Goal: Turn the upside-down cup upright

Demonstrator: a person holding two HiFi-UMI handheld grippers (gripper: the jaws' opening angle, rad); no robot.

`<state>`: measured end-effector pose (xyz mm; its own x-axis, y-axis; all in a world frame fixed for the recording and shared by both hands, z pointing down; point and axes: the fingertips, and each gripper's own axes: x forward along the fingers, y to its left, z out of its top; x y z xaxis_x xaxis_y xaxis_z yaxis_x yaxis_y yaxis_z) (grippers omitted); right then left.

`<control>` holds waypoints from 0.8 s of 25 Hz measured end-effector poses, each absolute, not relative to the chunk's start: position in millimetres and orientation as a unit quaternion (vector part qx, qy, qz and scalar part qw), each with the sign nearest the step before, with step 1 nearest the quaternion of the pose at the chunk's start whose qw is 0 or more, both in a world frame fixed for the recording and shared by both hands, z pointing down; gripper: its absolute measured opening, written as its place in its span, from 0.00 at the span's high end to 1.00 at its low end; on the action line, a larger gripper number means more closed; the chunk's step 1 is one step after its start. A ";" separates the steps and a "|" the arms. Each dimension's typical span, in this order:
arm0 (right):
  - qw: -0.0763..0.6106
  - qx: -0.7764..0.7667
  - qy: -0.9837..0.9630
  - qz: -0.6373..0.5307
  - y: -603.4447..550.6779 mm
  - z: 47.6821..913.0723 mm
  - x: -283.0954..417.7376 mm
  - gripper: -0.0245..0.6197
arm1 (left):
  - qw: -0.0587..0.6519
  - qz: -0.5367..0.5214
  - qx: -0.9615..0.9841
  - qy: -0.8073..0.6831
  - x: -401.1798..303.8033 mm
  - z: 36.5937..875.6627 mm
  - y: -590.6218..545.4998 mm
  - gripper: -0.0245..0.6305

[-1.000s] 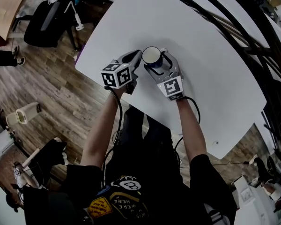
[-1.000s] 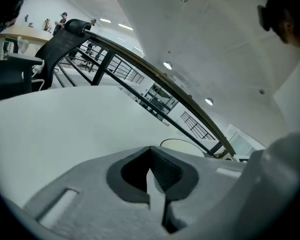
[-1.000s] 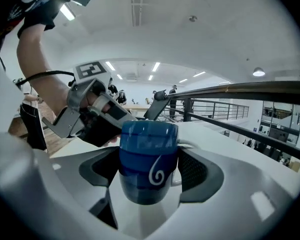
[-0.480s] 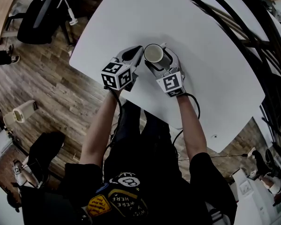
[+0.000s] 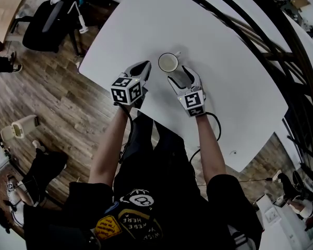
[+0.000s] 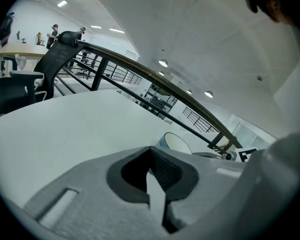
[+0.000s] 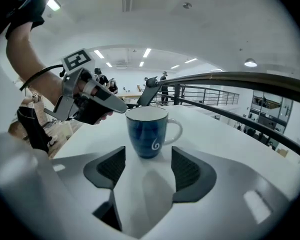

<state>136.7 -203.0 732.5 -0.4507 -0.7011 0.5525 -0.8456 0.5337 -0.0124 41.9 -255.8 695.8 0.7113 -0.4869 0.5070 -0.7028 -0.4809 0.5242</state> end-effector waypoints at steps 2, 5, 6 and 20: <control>0.226 0.490 -0.826 0.165 -187.8 711.5 149.7 0.63 | 0.372 0.144 0.844 -0.359 33.9 688.8 -239.8 0.96; 0.185 0.517 -0.818 0.170 -164.3 680.6 164.1 0.96 | 0.365 0.139 0.844 -0.368 24.5 672.6 -208.2 0.96; 0.174 0.519 -0.819 0.171 -156.0 672.0 165.6 0.96 | 0.360 0.138 0.845 -0.370 22.5 666.1 -196.8 0.96; 0.122 0.537 -0.816 0.176 -43.5 577.6 118.2 0.96 | 0.257 0.127 0.883 -0.372 6.1 560.1 -60.9 0.96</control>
